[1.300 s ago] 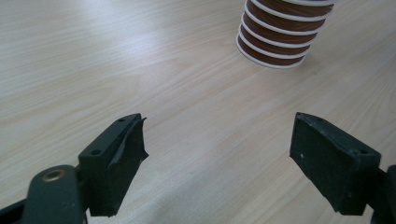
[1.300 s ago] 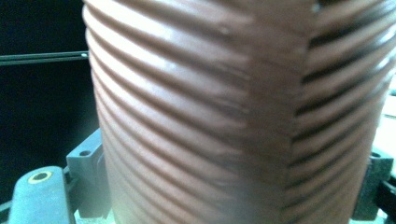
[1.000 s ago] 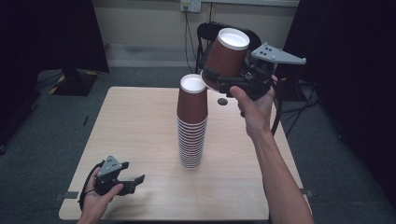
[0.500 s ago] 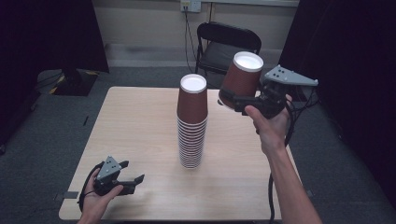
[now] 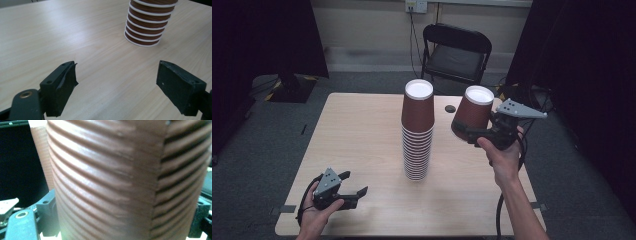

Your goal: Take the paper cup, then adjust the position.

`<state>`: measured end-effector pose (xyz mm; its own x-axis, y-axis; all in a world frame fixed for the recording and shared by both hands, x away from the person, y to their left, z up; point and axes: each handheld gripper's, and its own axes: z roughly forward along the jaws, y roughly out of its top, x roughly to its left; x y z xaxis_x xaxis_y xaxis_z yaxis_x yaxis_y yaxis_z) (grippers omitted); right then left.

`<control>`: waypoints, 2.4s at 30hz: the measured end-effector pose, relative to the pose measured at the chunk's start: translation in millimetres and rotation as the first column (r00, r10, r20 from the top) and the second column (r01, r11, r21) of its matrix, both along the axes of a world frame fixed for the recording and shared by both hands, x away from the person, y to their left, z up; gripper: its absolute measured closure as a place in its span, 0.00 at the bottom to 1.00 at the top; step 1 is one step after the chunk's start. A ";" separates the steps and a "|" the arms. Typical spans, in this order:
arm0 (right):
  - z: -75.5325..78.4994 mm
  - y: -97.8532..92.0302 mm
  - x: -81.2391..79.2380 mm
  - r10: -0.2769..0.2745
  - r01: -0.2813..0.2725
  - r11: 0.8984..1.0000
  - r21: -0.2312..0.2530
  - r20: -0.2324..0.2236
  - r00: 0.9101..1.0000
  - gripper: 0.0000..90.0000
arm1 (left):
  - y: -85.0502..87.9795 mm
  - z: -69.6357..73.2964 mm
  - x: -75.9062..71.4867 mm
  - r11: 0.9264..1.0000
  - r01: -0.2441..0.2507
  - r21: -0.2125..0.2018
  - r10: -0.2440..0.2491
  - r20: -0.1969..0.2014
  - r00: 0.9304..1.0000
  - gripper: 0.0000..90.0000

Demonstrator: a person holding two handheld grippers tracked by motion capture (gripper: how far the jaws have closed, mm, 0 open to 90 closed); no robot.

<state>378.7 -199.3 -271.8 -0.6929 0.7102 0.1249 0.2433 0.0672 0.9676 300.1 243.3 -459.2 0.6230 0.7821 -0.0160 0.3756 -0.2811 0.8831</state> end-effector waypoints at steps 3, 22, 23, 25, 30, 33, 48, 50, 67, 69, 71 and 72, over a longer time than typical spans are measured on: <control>-16.0 -5.9 -5.1 -0.002 0.003 1.000 0.014 -0.027 1.000 0.14 | -2.6 -0.4 0.6 1.000 0.005 -0.022 -0.006 -0.013 1.000 0.18; -72.5 -9.5 -27.4 0.024 -0.014 0.997 0.079 -0.133 0.991 0.14 | -36.3 10.9 0.3 0.991 0.125 -0.054 -0.126 -0.017 0.992 0.23; -78.0 -6.8 -28.6 0.038 -0.024 0.996 0.090 -0.150 0.988 0.14 | -40.8 12.6 -0.1 0.988 0.138 -0.065 -0.139 -0.004 0.990 0.24; -79.9 -5.7 -29.1 0.041 -0.027 0.996 0.090 -0.157 0.987 0.14 | -47.7 15.7 -0.3 0.983 0.166 -0.080 -0.166 0.003 0.986 0.25; -90.9 -1.1 -31.9 0.055 -0.035 0.993 0.114 -0.183 0.982 0.14 | -65.3 22.5 -0.6 0.972 0.210 -0.104 -0.206 0.047 0.977 0.22; -96.3 1.5 -33.8 0.068 -0.042 0.990 0.134 -0.196 0.978 0.14 | -79.0 26.2 1.7 0.966 0.225 -0.125 -0.219 0.059 0.974 0.20; -113.3 13.1 -48.0 0.128 -0.069 0.973 0.222 -0.263 0.956 0.15 | -111.8 40.2 8.1 0.930 0.327 -0.169 -0.317 0.083 0.945 0.27; -114.0 14.3 -49.5 0.132 -0.071 0.971 0.229 -0.262 0.956 0.15 | -116.5 42.8 7.9 0.926 0.333 -0.176 -0.319 0.106 0.942 0.26; -114.4 39.4 -55.0 0.235 -0.130 0.931 0.340 -0.288 0.928 0.15 | -147.2 41.2 6.0 0.918 0.356 -0.174 -0.306 0.261 0.916 0.41; -114.1 42.1 -56.0 0.244 -0.133 0.927 0.351 -0.294 0.924 0.15 | -147.8 41.5 4.5 0.916 0.360 -0.179 -0.307 0.269 0.913 0.42; -114.8 44.4 -57.1 0.256 -0.138 0.921 0.364 -0.298 0.919 0.15 | -148.6 41.2 2.8 0.916 0.356 -0.183 -0.297 0.286 0.911 0.42; -115.4 45.2 -57.5 0.262 -0.141 0.919 0.369 -0.300 0.917 0.15 | -150.2 40.9 1.4 0.915 0.359 -0.183 -0.299 0.289 0.910 0.44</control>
<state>321.2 -154.1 -387.2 -0.6895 0.4340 0.5798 0.5739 -0.1610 0.8030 301.5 93.1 -418.2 0.8507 0.5252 0.0213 0.0559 -0.1308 0.9898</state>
